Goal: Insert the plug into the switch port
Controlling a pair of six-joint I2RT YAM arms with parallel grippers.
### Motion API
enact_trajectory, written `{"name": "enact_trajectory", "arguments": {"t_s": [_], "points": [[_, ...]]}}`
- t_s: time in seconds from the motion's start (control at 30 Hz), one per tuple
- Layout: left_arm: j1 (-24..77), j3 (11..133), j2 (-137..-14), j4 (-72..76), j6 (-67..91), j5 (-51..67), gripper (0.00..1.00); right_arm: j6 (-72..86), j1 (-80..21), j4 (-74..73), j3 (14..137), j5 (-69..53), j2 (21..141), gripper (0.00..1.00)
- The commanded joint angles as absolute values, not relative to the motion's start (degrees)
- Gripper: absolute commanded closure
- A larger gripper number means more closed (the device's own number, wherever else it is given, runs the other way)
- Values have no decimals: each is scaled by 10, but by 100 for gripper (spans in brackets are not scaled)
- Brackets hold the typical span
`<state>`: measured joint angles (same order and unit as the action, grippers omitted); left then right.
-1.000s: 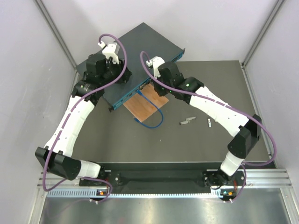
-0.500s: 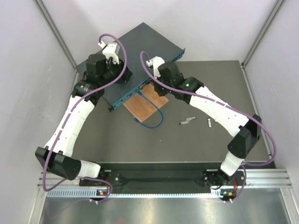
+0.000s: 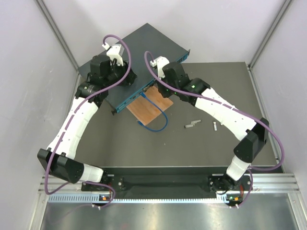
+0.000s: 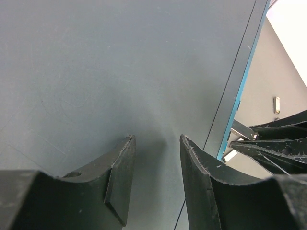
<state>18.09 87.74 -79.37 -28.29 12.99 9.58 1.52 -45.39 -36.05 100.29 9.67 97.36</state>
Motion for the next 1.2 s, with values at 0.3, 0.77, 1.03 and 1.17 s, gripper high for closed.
{"name": "enact_trajectory", "arguments": {"t_s": [0.3,0.77,1.03,1.17], "points": [[178,882,-796,-264,138,104,53,12,-459,-253,994,91,954,100],[178,883,-800,-271,141,108,52,-30,-454,-192,962,130,944,100],[178,882,-803,-272,143,112,52,-40,-429,-192,968,87,936,100],[178,881,-804,-272,145,115,52,-44,-413,-193,972,56,933,100]]}}
